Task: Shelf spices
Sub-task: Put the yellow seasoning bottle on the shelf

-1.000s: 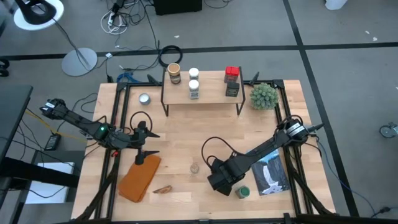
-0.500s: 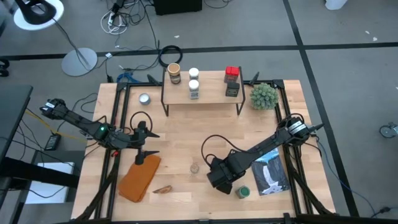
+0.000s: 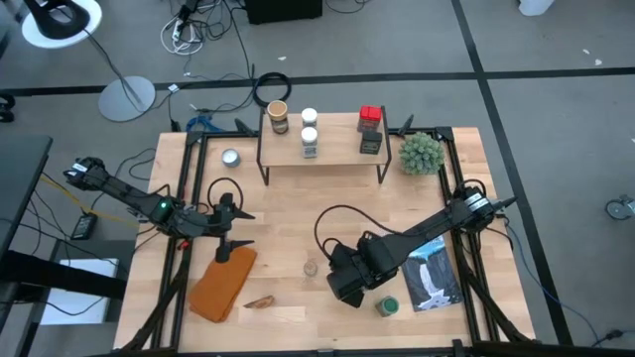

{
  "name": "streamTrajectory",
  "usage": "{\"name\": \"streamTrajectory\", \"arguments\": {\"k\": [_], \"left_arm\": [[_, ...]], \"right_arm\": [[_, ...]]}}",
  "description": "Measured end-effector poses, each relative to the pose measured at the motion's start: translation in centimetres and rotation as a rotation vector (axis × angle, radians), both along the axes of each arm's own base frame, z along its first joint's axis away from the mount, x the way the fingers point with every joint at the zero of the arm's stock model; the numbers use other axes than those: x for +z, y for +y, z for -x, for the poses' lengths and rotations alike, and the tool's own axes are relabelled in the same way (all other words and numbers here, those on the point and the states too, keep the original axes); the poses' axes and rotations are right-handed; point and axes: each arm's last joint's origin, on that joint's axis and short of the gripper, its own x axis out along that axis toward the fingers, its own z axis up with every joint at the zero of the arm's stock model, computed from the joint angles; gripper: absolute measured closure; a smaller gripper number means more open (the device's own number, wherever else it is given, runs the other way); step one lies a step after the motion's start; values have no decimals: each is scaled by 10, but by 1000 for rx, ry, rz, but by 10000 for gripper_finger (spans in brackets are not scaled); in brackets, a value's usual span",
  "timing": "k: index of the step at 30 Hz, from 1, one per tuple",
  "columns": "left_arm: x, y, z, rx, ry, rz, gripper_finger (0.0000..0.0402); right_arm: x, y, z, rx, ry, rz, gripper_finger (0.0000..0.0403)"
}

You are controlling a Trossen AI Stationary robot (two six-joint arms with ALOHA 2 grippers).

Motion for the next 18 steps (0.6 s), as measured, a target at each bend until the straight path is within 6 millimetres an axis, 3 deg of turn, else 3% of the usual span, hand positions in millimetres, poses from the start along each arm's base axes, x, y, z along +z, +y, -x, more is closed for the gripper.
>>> {"name": "streamTrajectory", "arguments": {"k": [5, 10, 18], "left_arm": [[0, 0, 0, 0, 0, 0, 66], [0, 0, 0, 0, 0, 0, 66], [0, 0, 0, 0, 0, 0, 66]], "right_arm": [[37, 10, 10, -22, -55, -15, 23], [66, 27, 29, -168, -118, -56, 27], [76, 71, 61, -233, -245, -87, 26]]}}
